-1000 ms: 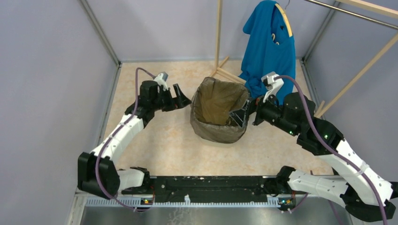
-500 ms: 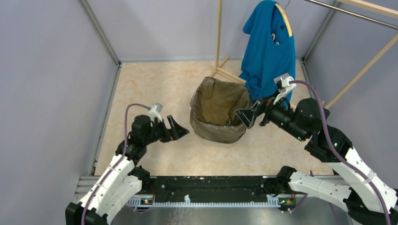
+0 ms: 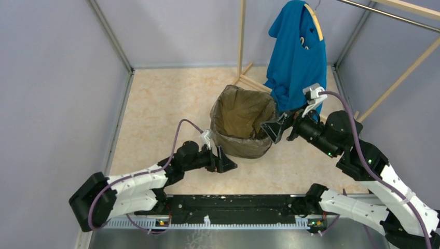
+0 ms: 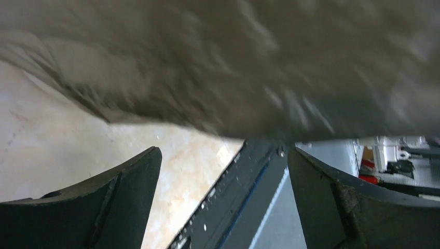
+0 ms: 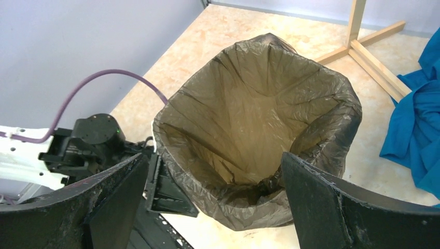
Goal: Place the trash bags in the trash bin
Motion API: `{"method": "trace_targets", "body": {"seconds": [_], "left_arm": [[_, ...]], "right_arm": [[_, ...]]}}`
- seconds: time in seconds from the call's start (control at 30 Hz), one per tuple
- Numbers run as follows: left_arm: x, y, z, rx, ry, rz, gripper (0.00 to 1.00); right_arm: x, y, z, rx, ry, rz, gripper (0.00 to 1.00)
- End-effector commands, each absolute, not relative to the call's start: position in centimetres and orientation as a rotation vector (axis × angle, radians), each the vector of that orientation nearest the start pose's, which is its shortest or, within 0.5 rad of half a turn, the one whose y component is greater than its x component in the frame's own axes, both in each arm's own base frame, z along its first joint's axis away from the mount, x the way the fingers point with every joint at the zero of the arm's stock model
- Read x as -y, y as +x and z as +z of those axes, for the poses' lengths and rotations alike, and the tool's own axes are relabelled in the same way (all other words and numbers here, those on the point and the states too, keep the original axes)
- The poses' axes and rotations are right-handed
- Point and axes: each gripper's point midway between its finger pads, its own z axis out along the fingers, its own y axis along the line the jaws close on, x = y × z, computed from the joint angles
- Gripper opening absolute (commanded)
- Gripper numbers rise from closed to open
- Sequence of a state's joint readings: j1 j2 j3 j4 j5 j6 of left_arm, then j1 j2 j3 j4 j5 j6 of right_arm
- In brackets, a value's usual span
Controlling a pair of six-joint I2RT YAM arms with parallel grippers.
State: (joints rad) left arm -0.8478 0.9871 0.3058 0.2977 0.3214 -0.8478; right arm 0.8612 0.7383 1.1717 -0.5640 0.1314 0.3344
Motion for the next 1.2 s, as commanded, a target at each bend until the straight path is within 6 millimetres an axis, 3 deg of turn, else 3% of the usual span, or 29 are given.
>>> {"method": "trace_targets", "body": {"seconds": [0.0,0.33,0.47,0.57,0.73,0.9,1.0,1.07,1.17], "left_arm": [[31.1,18.3,15.1,-1.964,0.148,-1.376,0.97],[36.3,23.7,15.9,-1.915,0.14,-1.34,0.99],[36.7,25.8,15.3,-1.957,0.12,-1.231,0.99],[36.3,25.6,15.3,-1.974,0.125,-1.211,0.99],[33.4,23.2,13.0,-2.07,0.07,-1.183,0.99],[29.7,20.5,14.1,-2.064,0.051,-1.167,0.99],[27.2,19.7,16.2,-2.038,0.037,-1.109,0.99],[25.5,19.9,18.8,-1.955,0.029,-1.057,0.99],[22.4,20.3,24.4,-1.793,0.05,-0.957,0.99]], "right_arm": [[-18.5,17.8,39.4,-1.662,-0.317,0.776,0.99],[-16.5,17.1,39.5,-1.665,-0.264,0.756,0.99],[-15.8,16.7,39.7,-1.655,-0.246,0.76,0.99],[-15.5,16.5,39.8,-1.657,-0.242,0.757,0.99],[-14.8,16.3,39.9,-1.644,-0.224,0.748,0.99],[-14.7,16.4,40.6,-1.618,-0.228,0.744,0.99],[-14.5,16.6,40.9,-1.611,-0.217,0.731,0.99],[-14.4,16.9,40.9,-1.61,-0.202,0.716,0.99],[-14.3,17.3,41.1,-1.6,-0.19,0.699,0.99]]}}
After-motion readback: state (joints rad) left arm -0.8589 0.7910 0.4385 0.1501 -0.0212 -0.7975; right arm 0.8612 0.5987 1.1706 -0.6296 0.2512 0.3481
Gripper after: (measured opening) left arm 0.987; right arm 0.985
